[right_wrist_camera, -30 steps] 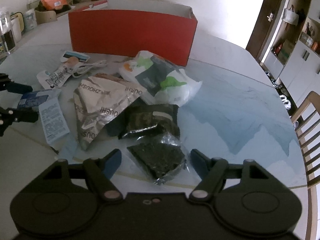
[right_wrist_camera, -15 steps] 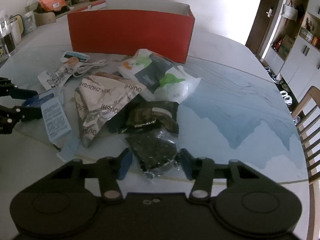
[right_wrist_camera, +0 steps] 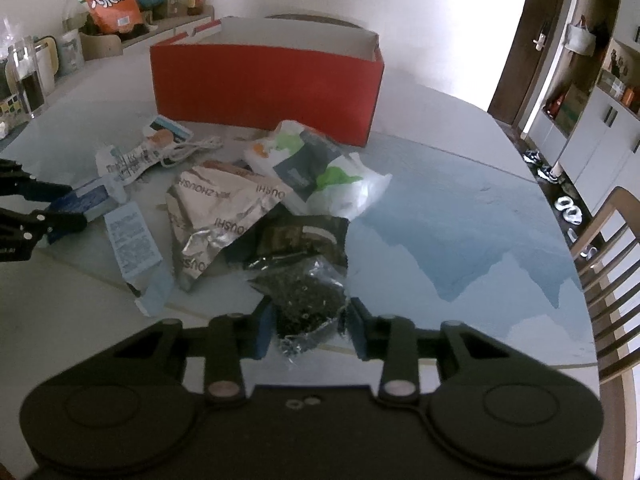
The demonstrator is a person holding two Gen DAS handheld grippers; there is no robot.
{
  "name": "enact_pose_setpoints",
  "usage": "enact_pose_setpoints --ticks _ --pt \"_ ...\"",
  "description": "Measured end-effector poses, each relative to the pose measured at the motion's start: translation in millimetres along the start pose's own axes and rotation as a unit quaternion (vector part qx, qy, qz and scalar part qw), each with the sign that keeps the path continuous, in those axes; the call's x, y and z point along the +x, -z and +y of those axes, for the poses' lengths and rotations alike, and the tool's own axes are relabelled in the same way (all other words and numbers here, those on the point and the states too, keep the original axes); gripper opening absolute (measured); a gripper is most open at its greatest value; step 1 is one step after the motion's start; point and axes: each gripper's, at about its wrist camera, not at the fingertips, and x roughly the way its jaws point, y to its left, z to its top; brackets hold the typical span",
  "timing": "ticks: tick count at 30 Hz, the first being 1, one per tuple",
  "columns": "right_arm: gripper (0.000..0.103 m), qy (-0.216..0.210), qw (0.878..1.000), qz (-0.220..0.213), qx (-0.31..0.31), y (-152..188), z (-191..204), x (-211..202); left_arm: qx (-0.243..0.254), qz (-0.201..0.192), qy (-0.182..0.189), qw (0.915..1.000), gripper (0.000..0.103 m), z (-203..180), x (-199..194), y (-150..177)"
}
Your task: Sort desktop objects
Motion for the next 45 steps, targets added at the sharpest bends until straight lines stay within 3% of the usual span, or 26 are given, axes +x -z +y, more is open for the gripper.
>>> enact_pose_setpoints --ticks 19,45 --pt "0.037 -0.01 0.999 -0.042 -0.002 -11.3 -2.6 -55.8 -0.003 -0.026 -0.018 0.9995 0.038 -22.7 -52.2 -34.5" --pt "0.037 -0.003 0.992 -0.126 -0.018 -69.5 -28.9 -113.3 0.017 -0.072 -0.035 0.9966 0.038 -41.8 -82.9 -128.5"
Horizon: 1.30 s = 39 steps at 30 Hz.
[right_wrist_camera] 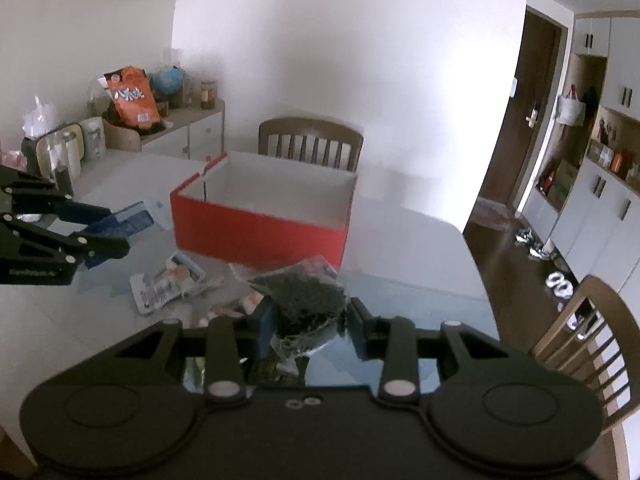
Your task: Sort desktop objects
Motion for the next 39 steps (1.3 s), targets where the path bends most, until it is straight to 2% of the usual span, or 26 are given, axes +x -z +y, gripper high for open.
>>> enact_pose_setpoints --ticks 9,22,34,39 --pt "0.037 -0.003 1.0 -0.019 -0.007 -33.1 -2.3 13.4 0.011 -0.004 0.002 0.9999 0.038 16.6 21.0 -28.2" --pt "0.037 0.0 1.0 -0.021 -0.006 -87.6 -4.7 70.8 0.012 -0.008 0.005 0.9999 0.038 65.1 75.3 -68.1" --pt "0.037 -0.003 1.0 -0.015 -0.007 -119.2 -2.5 118.7 0.022 -0.007 0.007 0.9997 0.038 100.5 122.0 -98.3" --pt "0.037 -0.003 1.0 -0.012 -0.003 -129.8 -4.7 136.8 0.007 0.007 0.021 0.9997 0.038 117.6 145.8 -109.8"
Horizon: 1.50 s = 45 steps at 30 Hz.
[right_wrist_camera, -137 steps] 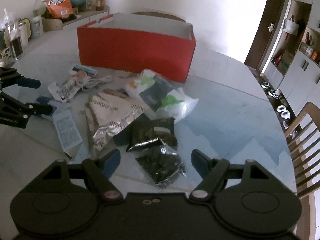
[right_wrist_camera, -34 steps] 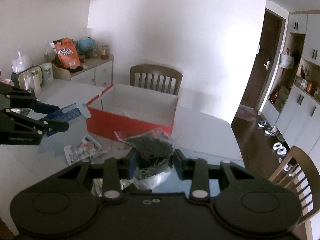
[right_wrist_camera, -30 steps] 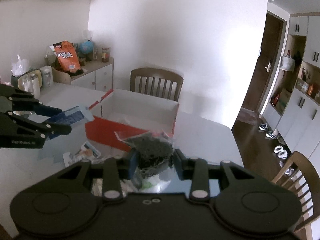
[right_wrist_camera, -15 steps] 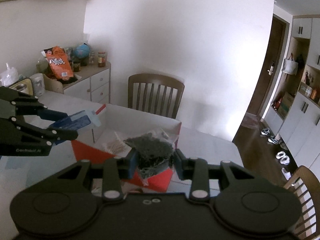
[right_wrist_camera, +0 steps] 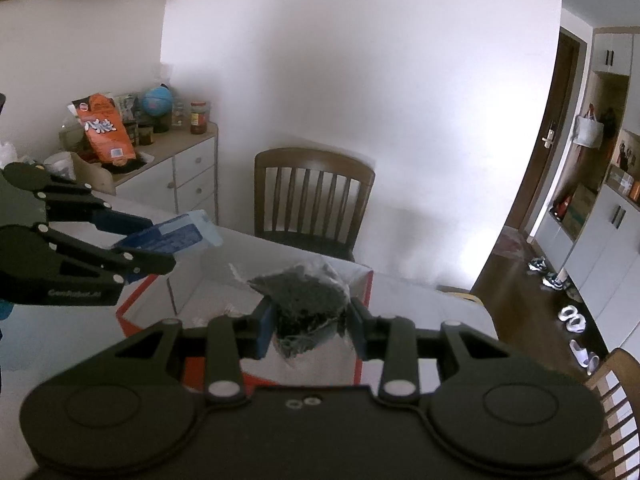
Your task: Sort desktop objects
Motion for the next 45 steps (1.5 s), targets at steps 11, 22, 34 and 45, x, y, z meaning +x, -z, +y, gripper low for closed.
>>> enact_pose_setpoints --ticks 11,22,34,45 --pt "0.037 -0.001 0.999 0.027 0.026 -10.5 -7.8 46.0 0.015 0.025 0.012 0.9995 0.038 19.5 54.7 -10.6" --pt "0.037 0.001 0.998 0.062 0.024 -7.7 -1.9 87.9 0.014 0.059 0.026 0.9978 0.038 32.7 105.3 -7.1" --pt "0.037 0.001 0.994 0.104 0.02 1.0 9.3 135.0 0.041 0.104 0.048 0.9925 0.038 37.3 161.0 0.0" --pt "0.037 0.006 0.99 0.141 0.016 11.6 15.4 168.0 0.047 0.135 0.059 0.9879 0.038 35.5 198.7 4.7"
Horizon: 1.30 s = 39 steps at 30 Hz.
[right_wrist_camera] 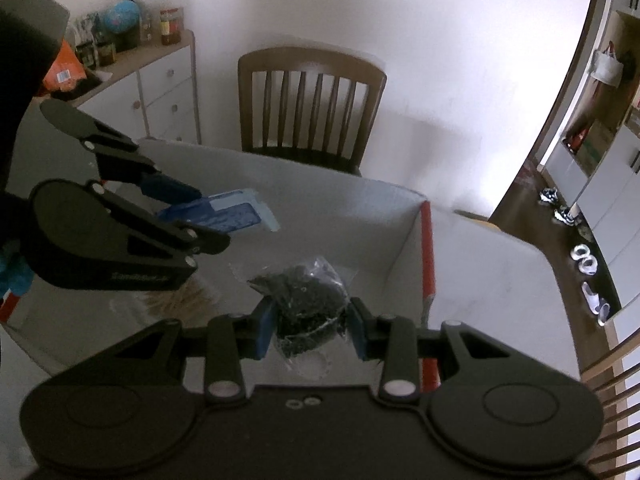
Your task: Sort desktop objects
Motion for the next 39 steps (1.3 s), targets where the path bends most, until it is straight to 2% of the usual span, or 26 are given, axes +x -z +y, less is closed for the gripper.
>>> enact_pose_setpoints --ticks 14,26,39 --pt "0.037 -0.025 0.997 0.076 -0.011 -2.4 5.4 30.9 0.011 0.053 0.031 0.9981 0.038 -0.7 34.8 -0.3" --pt "0.038 -0.043 0.994 0.099 -0.019 0.2 6.2 41.8 0.036 0.099 0.047 0.9933 0.039 -12.7 56.4 -1.2" --pt "0.042 -0.038 0.992 0.118 -0.033 -7.5 7.3 48.8 0.037 0.116 0.045 0.9915 0.041 -18.9 58.2 1.4"
